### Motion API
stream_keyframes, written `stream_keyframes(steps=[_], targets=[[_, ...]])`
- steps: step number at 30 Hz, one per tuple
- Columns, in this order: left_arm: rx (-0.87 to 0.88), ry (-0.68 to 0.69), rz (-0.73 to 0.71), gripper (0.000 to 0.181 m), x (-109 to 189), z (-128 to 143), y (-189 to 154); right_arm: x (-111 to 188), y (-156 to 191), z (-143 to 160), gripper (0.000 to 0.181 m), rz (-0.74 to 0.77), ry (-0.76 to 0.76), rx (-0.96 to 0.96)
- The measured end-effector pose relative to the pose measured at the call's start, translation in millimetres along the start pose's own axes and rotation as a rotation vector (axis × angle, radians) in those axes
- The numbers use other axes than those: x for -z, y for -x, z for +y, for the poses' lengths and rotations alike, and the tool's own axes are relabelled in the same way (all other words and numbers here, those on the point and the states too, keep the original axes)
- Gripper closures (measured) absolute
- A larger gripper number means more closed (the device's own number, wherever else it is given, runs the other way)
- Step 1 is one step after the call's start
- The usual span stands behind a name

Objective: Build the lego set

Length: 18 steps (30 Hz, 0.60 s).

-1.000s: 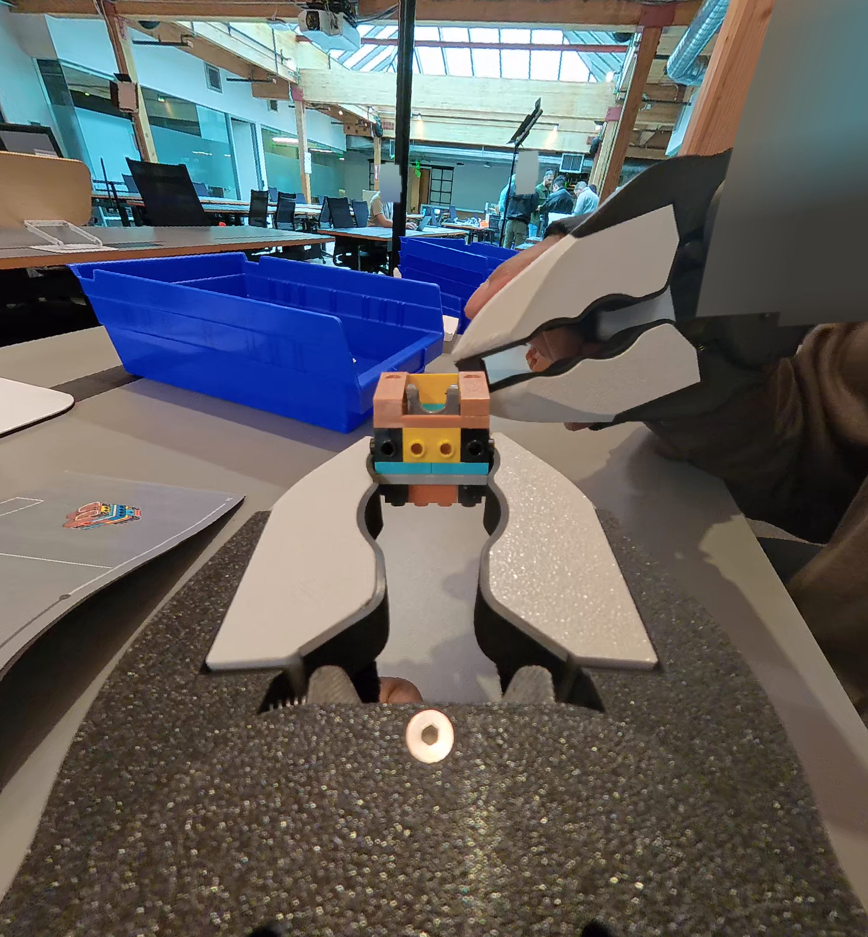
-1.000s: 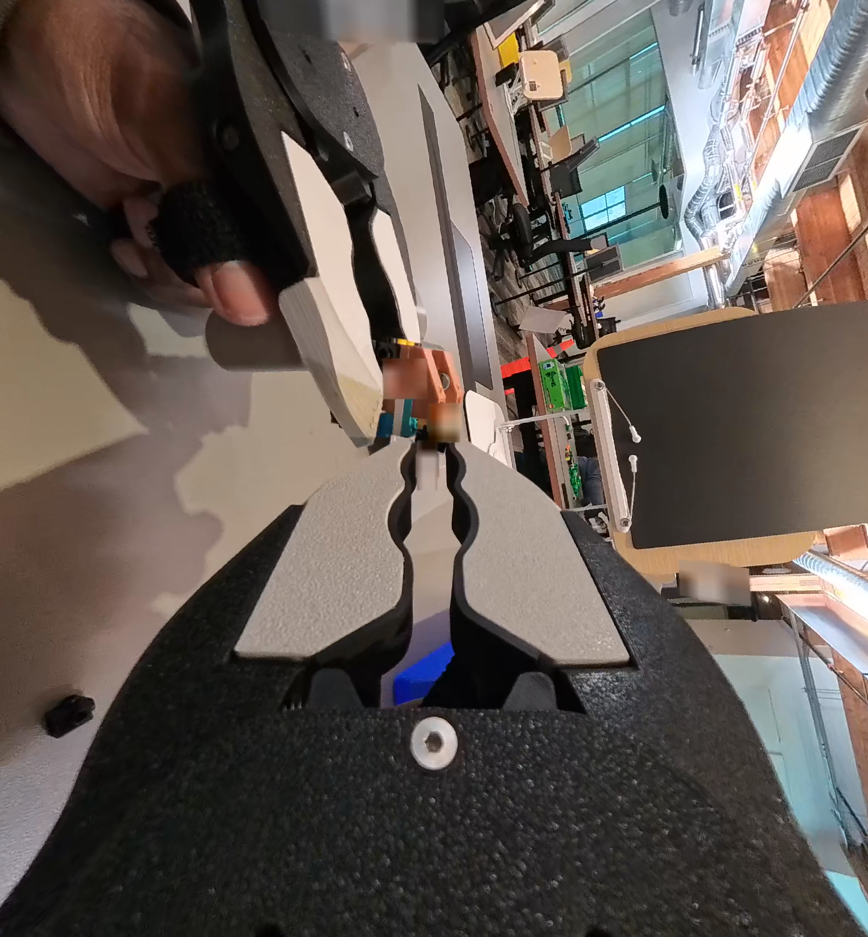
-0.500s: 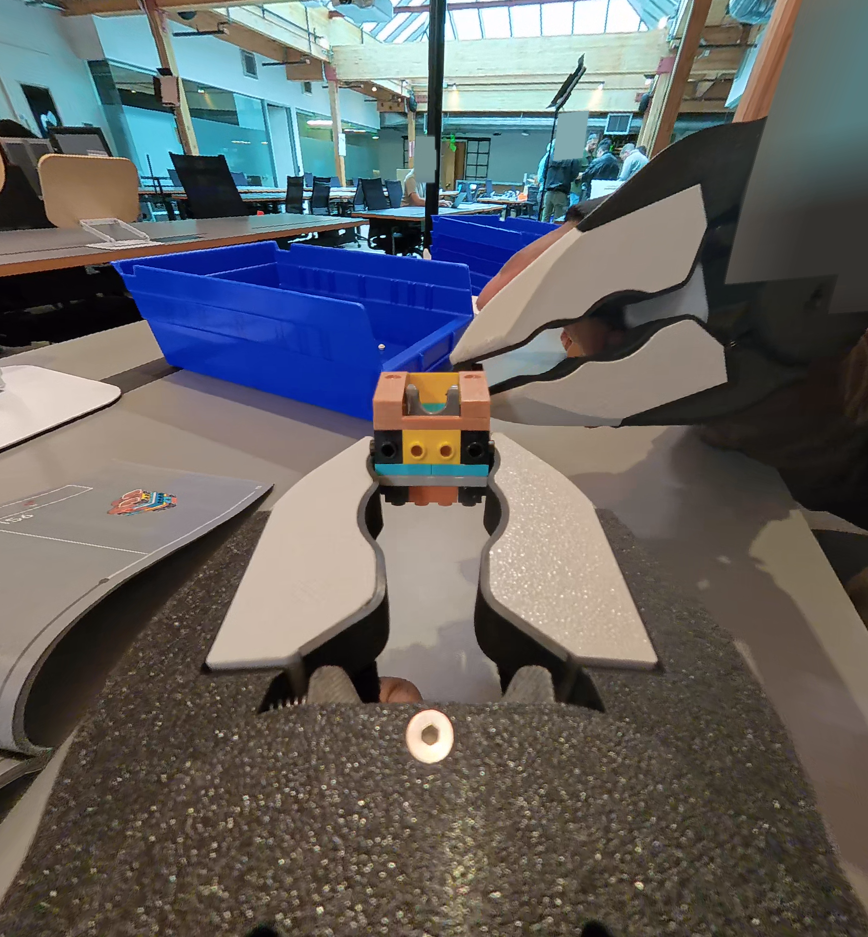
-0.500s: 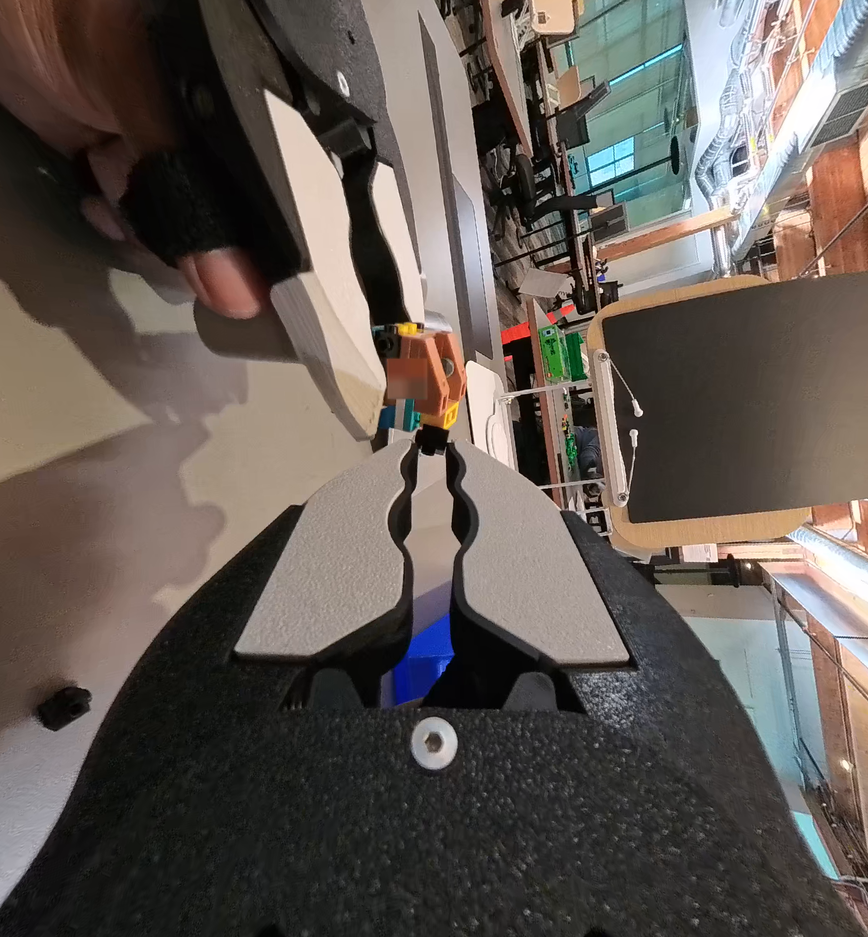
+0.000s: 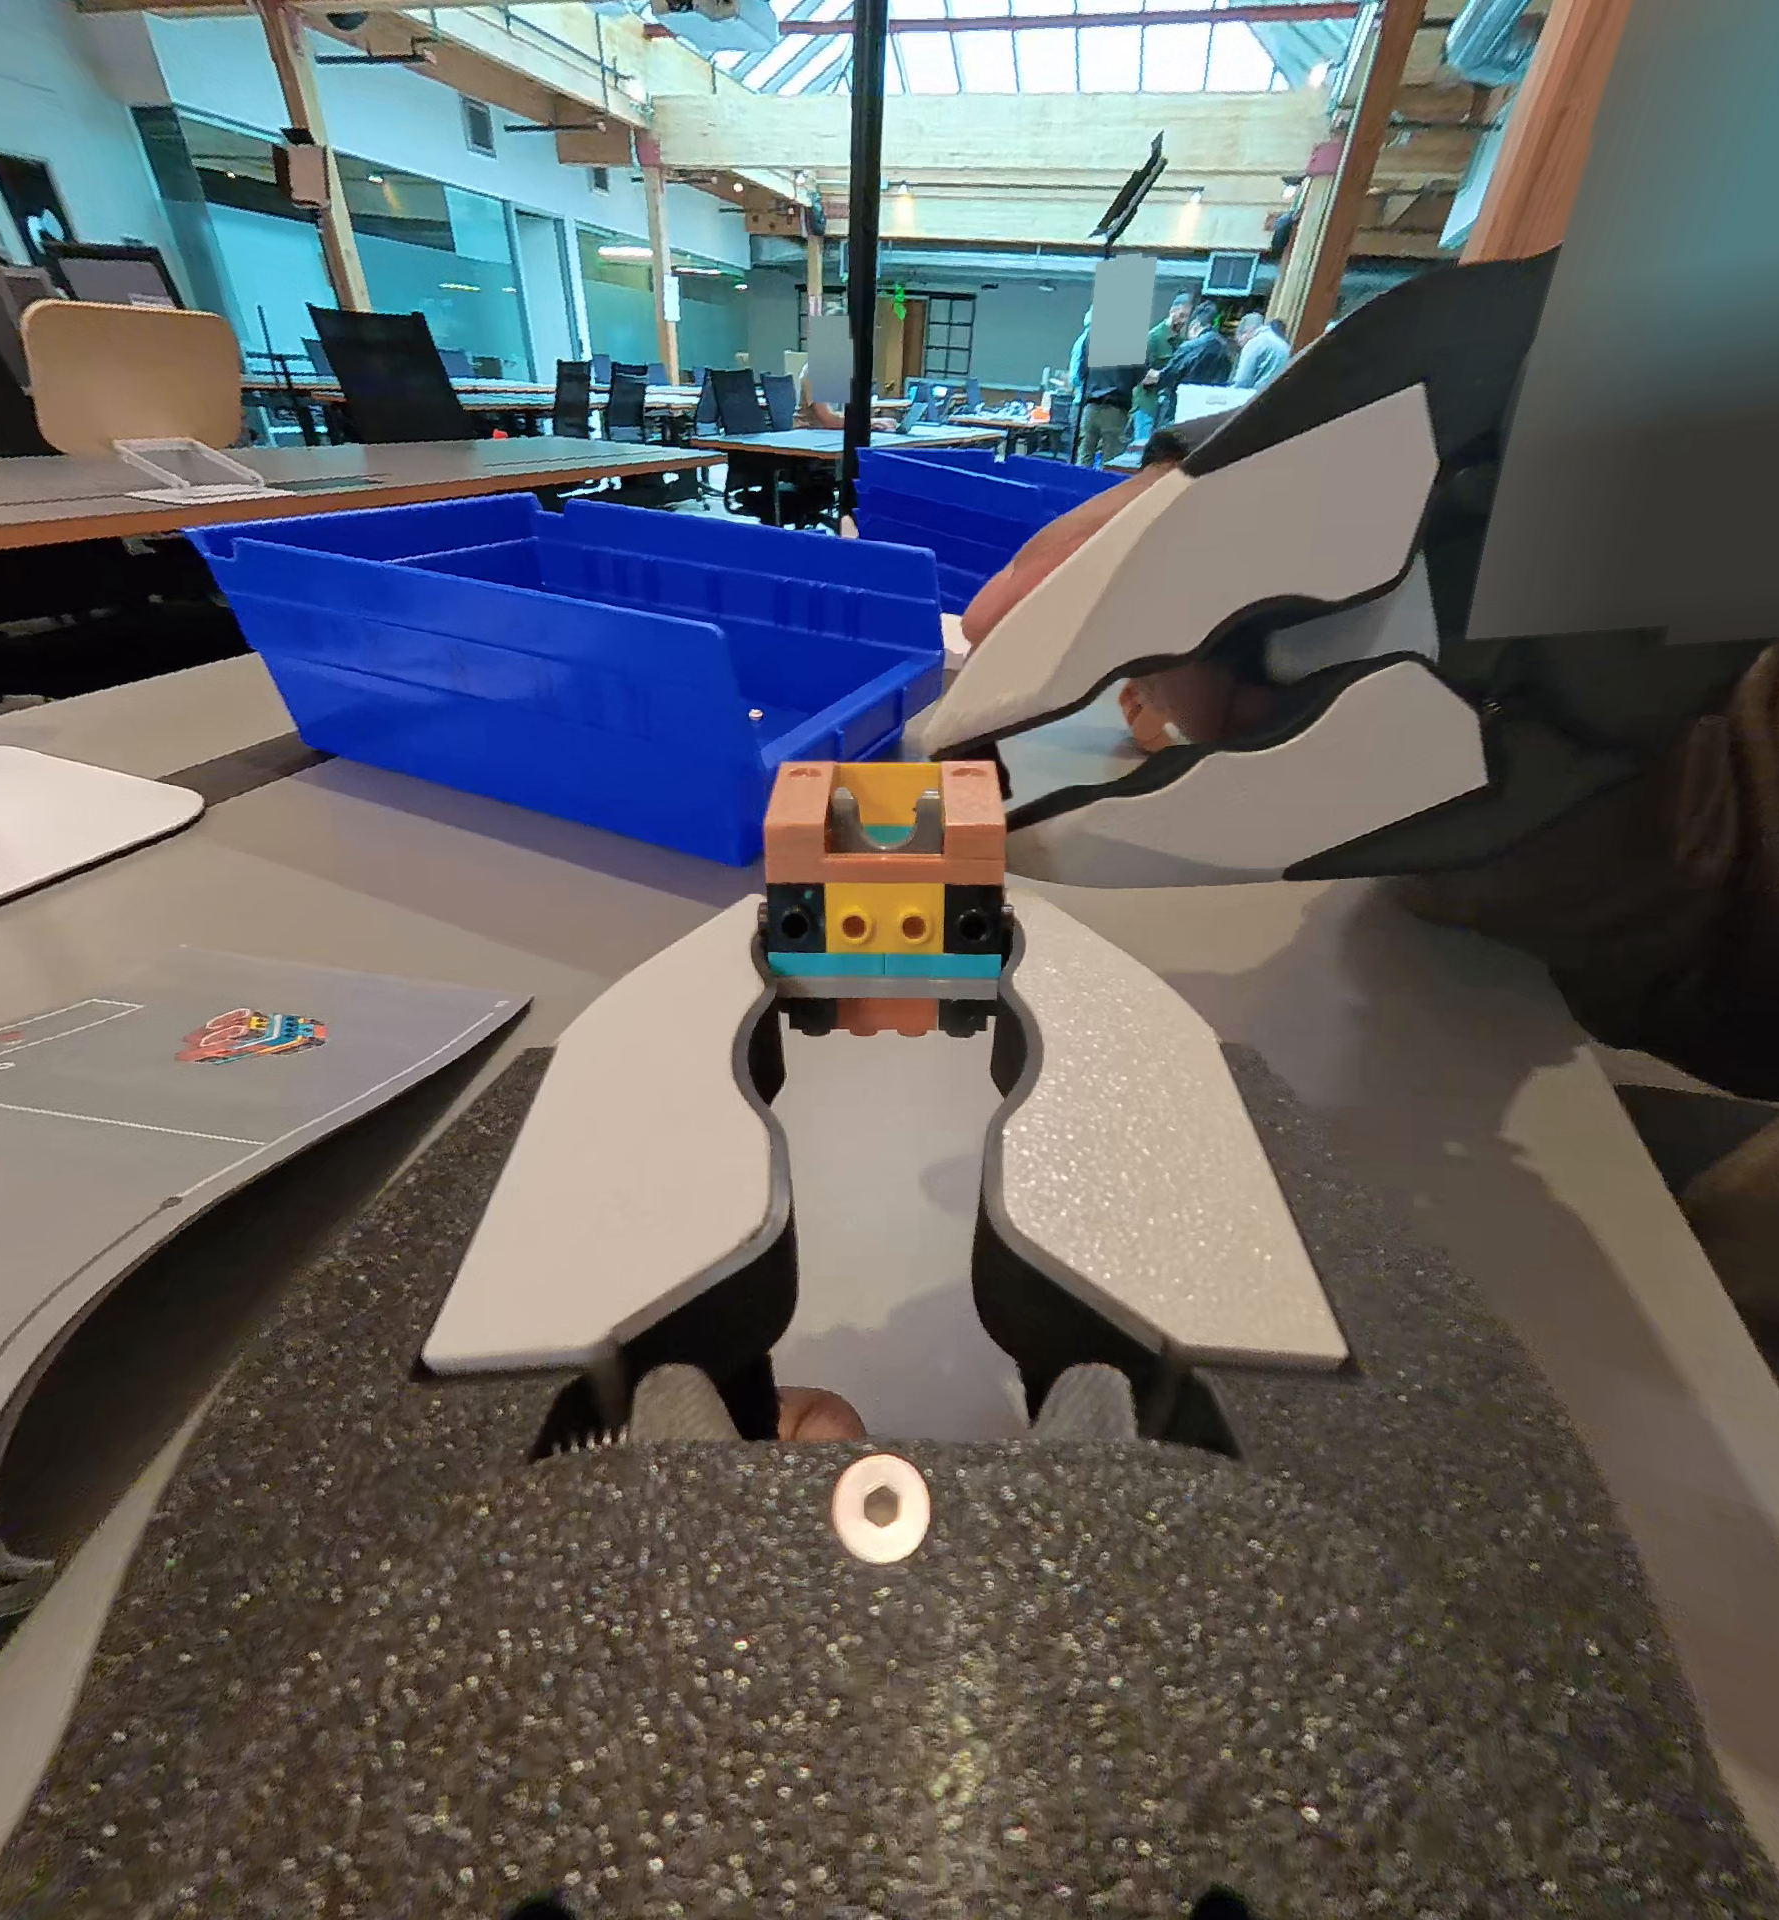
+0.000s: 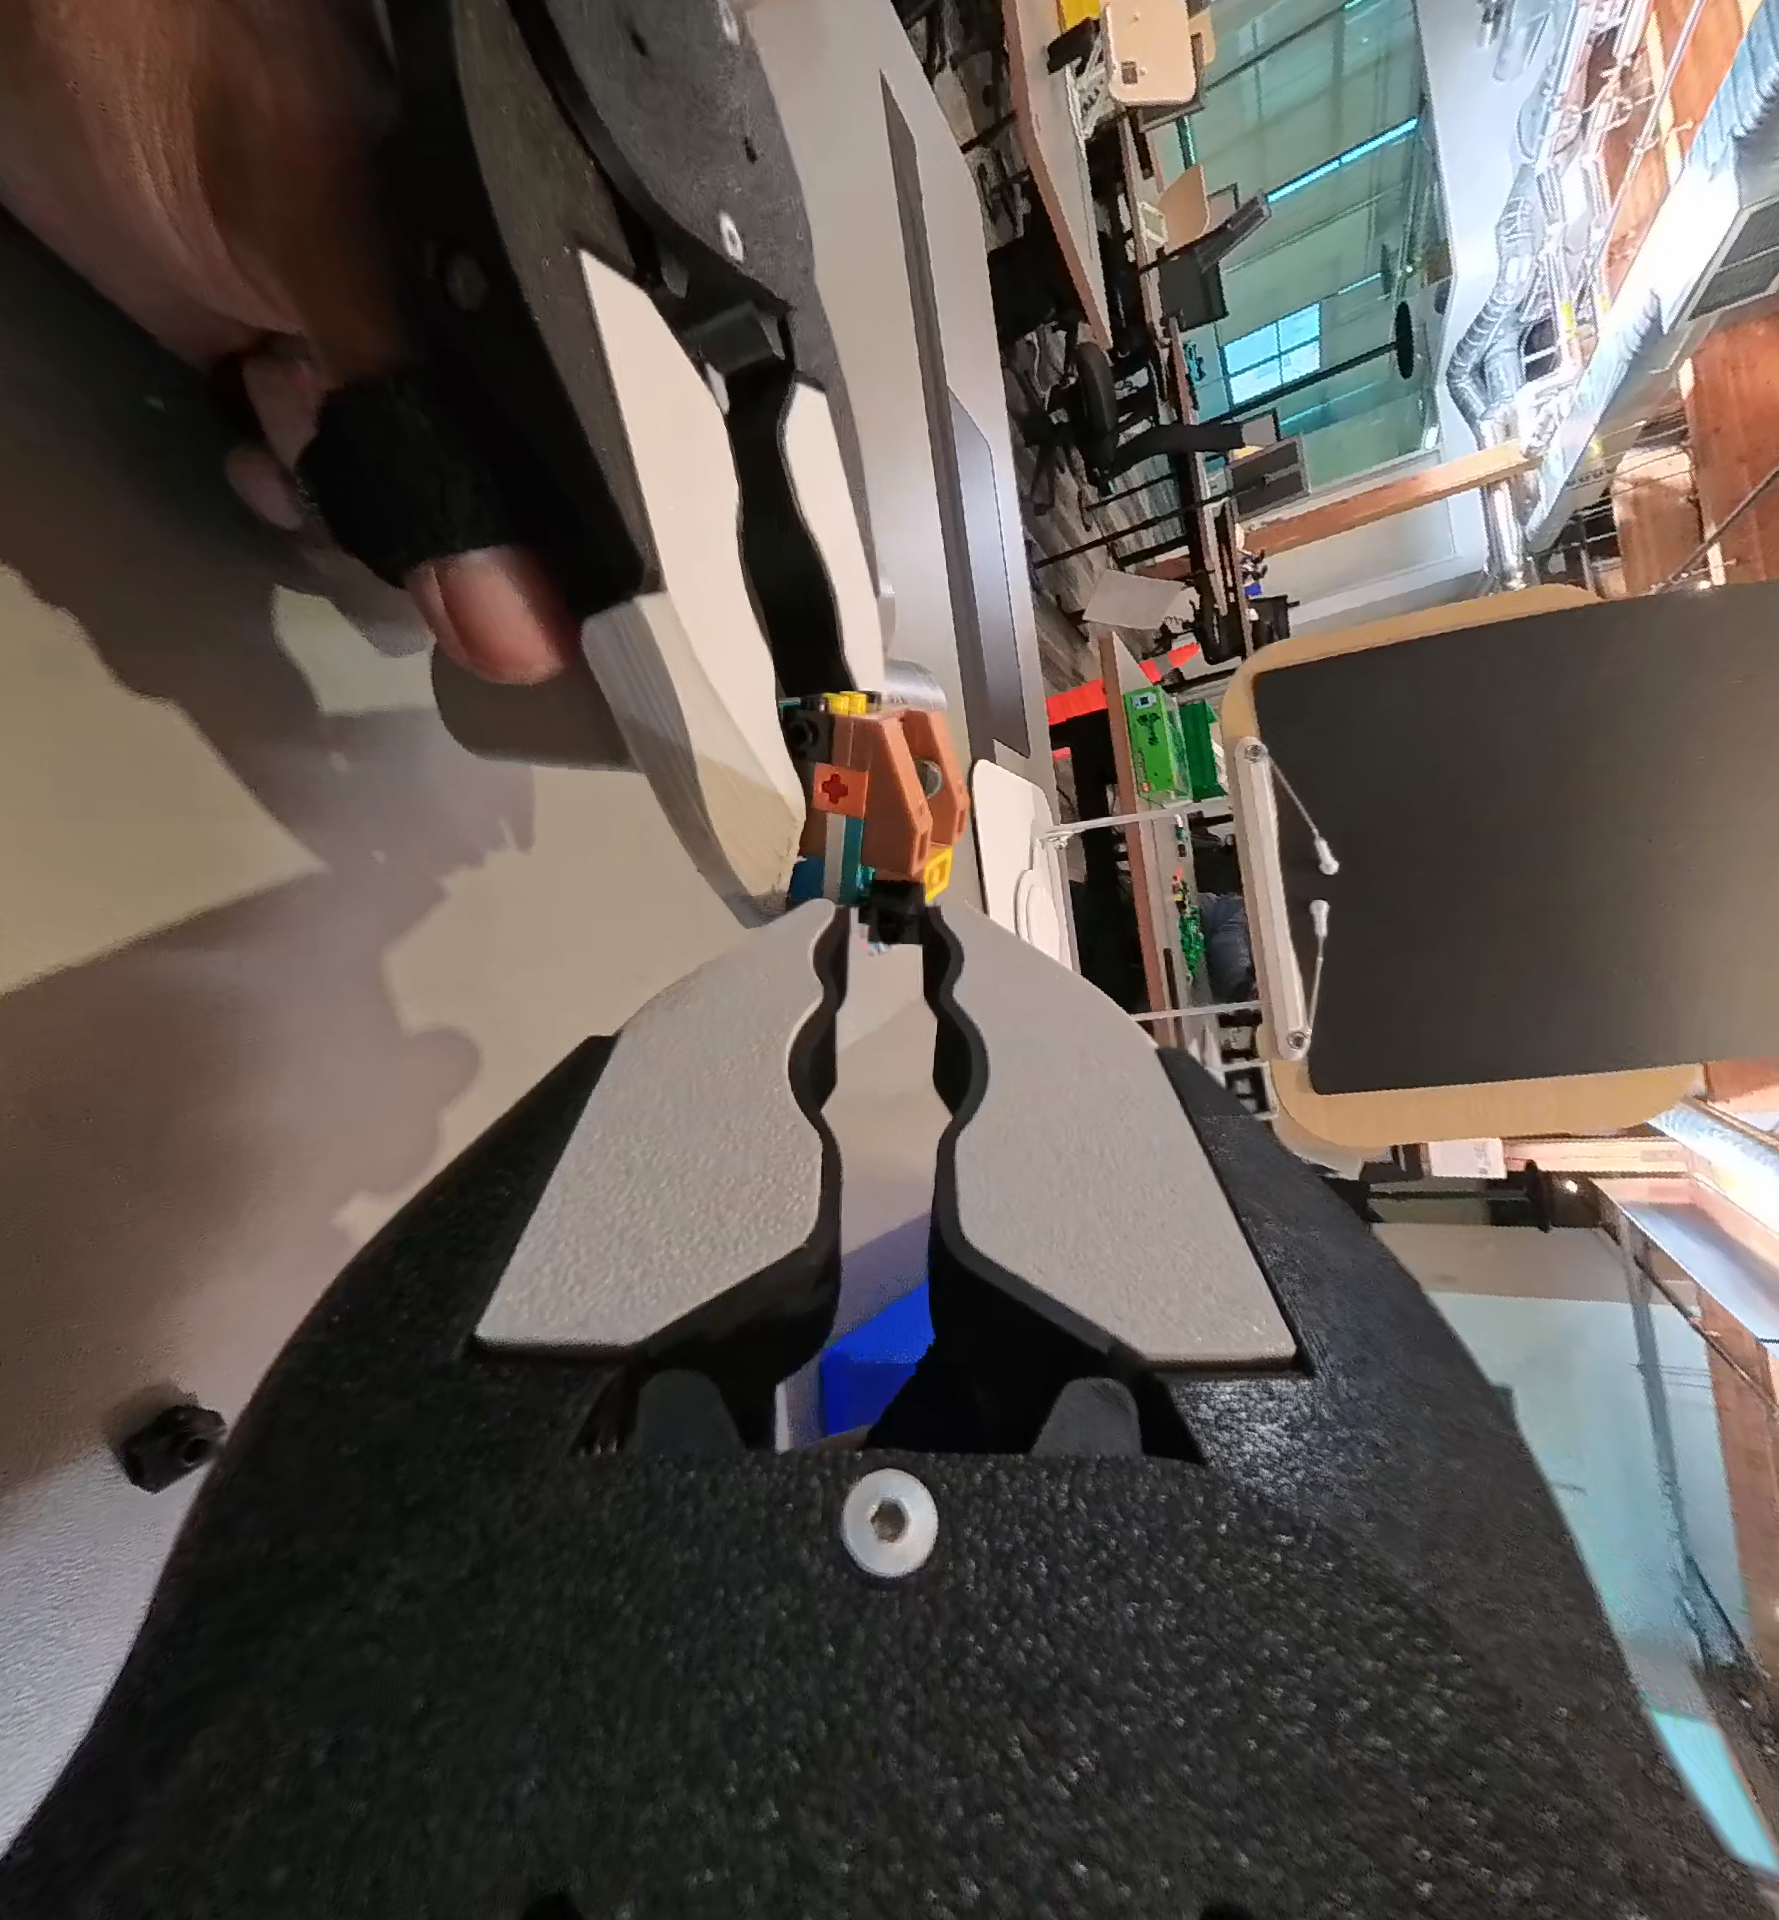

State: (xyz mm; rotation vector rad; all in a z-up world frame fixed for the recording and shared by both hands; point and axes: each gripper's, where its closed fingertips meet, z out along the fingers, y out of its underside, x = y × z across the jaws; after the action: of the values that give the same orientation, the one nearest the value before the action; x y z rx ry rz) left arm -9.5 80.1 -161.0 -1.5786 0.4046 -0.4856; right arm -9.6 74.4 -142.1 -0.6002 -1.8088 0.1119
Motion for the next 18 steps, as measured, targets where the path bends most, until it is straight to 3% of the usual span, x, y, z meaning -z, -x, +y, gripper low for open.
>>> stream_keyframes(steps=[18], targets=[[0.104,-0.030,0.077,0.144,1.2,-3.6,-5.0,5.7,-1.2,-6.3,0.170,-0.086,-0.051,-0.115]])
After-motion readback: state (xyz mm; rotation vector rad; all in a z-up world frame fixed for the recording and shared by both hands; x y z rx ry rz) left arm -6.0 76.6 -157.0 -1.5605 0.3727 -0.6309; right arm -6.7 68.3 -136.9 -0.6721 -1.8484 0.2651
